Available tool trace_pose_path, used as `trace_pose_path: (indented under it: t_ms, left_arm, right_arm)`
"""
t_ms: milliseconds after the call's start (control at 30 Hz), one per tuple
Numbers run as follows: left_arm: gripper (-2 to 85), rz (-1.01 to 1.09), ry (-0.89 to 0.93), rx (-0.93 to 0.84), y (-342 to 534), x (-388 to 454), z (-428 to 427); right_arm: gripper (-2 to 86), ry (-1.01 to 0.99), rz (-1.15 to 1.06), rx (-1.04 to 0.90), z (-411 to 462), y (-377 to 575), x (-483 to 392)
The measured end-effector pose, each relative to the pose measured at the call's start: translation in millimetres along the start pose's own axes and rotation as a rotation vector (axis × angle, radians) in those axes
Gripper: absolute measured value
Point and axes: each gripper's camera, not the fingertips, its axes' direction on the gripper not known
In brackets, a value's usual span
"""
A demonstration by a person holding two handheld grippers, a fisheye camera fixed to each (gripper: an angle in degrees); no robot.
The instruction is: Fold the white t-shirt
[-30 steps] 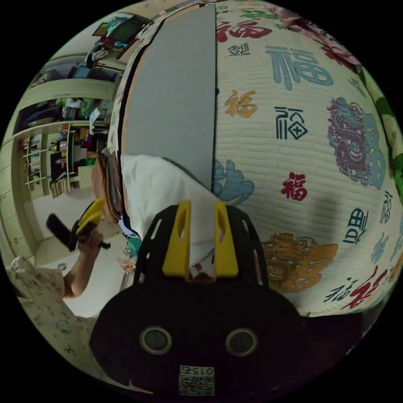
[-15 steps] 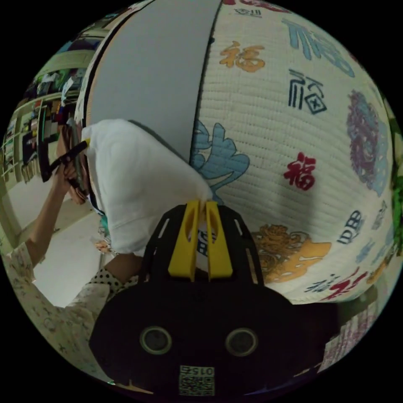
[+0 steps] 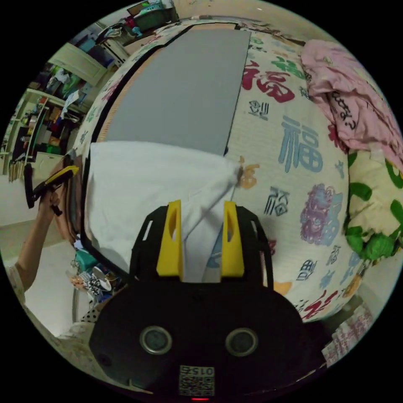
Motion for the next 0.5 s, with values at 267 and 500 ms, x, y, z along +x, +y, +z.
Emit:
trace_pose_path:
  t_ms: [267, 500]
  left_arm:
    - [15.6, -0.227, 0.133, -0.296, 170, -18, 28]
    - [10.0, -0.377, 0.164, -0.276, 195, -14, 50]
  right_arm:
    - [15.9, -0.296, 0.362, -0.162, 77, 151, 62]
    - [11.7, -0.360, 0.328, -0.273, 133, 182, 49]
